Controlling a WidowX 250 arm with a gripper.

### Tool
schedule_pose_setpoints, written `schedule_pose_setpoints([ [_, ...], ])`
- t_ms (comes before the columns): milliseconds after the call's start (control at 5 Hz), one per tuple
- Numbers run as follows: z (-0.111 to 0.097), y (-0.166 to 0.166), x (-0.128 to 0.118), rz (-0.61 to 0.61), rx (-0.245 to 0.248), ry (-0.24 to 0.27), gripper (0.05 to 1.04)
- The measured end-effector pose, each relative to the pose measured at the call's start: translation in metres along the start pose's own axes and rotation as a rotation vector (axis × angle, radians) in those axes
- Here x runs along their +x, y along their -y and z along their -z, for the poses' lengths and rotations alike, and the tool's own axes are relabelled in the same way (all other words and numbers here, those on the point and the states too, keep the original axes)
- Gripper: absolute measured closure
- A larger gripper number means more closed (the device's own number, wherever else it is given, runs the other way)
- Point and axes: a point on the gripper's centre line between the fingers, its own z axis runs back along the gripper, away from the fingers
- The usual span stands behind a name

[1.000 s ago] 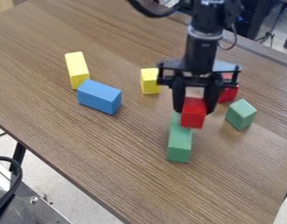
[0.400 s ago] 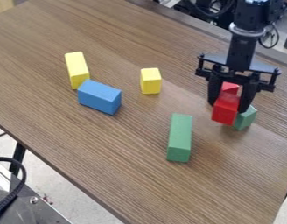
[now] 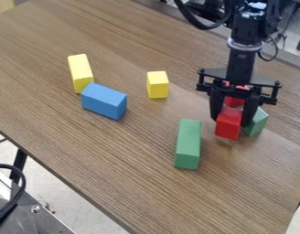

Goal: Remove the red block from the green block and put it on the table

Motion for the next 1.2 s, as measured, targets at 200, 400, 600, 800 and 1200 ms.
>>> schedule_pose_setpoints([
  [200, 0.009, -0.005, -0.013, -0.026, 0.009, -0.05, 0.518],
  [400, 0.017, -0.013, -0.03, -0.046, 0.037, -0.124, 0.467],
  [600, 0.017, -0.015, -0.034, -0.039, 0.054, -0.148, 0.173],
  [800, 0.014, -0.013, -0.027, -0.021, 0.072, -0.107, 0.079],
  [1200, -0.048, 0.004, -0.007, 0.089, 0.038, 0.161, 0.083],
])
